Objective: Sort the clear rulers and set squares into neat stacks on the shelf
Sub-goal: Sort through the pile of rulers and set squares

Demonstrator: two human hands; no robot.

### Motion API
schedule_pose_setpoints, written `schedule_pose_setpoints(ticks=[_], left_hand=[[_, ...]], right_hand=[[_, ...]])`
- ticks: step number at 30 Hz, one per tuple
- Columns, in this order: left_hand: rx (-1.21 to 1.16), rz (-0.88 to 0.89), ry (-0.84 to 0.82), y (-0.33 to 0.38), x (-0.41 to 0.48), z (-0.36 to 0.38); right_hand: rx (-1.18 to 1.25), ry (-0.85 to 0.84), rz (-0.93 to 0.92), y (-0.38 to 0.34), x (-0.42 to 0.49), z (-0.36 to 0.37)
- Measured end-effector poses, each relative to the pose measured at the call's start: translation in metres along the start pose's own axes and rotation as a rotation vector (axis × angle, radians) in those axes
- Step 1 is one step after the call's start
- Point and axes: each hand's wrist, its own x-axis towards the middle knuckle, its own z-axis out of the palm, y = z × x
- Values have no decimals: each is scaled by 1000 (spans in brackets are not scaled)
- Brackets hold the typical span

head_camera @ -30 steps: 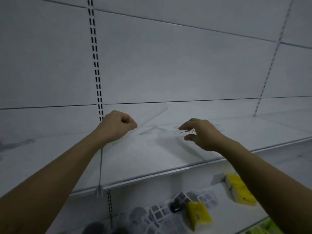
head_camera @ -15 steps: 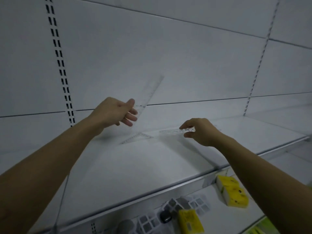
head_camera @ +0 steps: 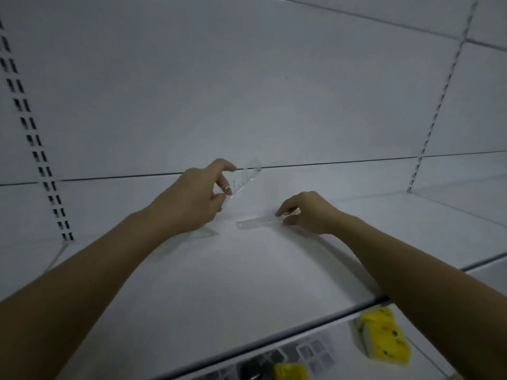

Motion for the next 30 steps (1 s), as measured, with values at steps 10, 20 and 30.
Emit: schedule_pose_setpoints(ticks=[10, 20, 30], left_hand=[[435, -39, -1, 8, 25, 57], [577, 14, -203, 29, 56, 104], [325, 15, -314, 16, 82, 162]], right_hand=[[22, -103, -251, 36, 36, 7], [349, 123, -71, 134, 27, -51], [196, 68, -158, 125, 22, -23]])
